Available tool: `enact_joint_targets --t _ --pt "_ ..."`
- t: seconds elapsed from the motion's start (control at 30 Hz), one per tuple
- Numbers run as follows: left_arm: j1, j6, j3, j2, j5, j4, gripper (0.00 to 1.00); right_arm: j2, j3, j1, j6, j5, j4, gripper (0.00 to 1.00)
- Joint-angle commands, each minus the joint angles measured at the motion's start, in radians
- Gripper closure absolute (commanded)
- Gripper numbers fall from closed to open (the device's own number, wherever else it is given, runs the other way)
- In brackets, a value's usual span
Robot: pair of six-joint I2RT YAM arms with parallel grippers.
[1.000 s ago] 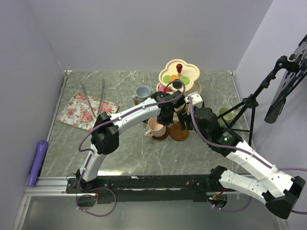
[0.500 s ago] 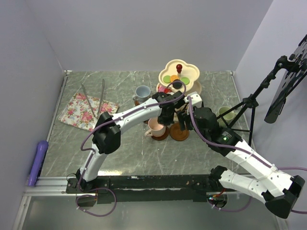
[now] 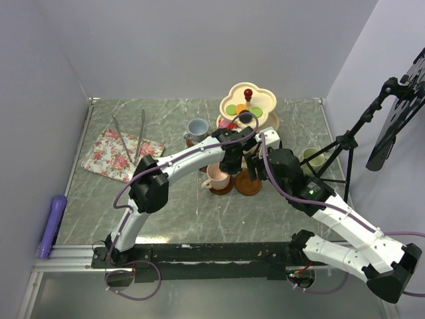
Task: Serve the afternoon tea
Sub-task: Place the cup on the coaster.
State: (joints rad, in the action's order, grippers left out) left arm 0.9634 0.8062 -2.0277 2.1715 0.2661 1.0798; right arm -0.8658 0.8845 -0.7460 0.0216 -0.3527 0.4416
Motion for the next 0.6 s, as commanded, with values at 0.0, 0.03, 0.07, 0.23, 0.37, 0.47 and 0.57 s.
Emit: enact_joint_targets --t 0.0,0.03,0.07,0.23,0.37,0.47,0.57 --pt "-0.006 -0.007 -0.051 0.005 -0.002 -0.026 0.88 0.005 0.025 0.008 0.009 -0.005 -0.02 0.25" --pt "-0.006 -0.009 -0.051 0.005 -0.002 -0.027 0.88 0.005 0.025 0.008 0.009 -0.005 -0.02 0.25" --pt "-0.006 -0.009 -0.051 0.004 -0.004 -0.03 0.88 0.005 0.025 0.01 0.011 -0.003 -0.02 0.25" --pt "-0.006 -0.01 -0.04 -0.007 -0.001 -0.061 0.87 0.005 0.025 0.01 0.008 -0.002 -0.021 0.25" --pt "-0.008 -0.013 -0.04 -0.003 -0.01 -0.072 0.87 0.004 0.027 0.01 0.008 0.0 -0.021 0.25" --pt "-0.009 -0.015 -0.04 0.004 -0.019 -0.07 0.87 0.004 0.027 0.011 0.008 0.0 -0.018 0.25" --pt "-0.009 -0.015 -0.037 0.004 -0.027 -0.072 0.85 0.001 0.027 0.013 0.008 0.001 -0.018 0.25"
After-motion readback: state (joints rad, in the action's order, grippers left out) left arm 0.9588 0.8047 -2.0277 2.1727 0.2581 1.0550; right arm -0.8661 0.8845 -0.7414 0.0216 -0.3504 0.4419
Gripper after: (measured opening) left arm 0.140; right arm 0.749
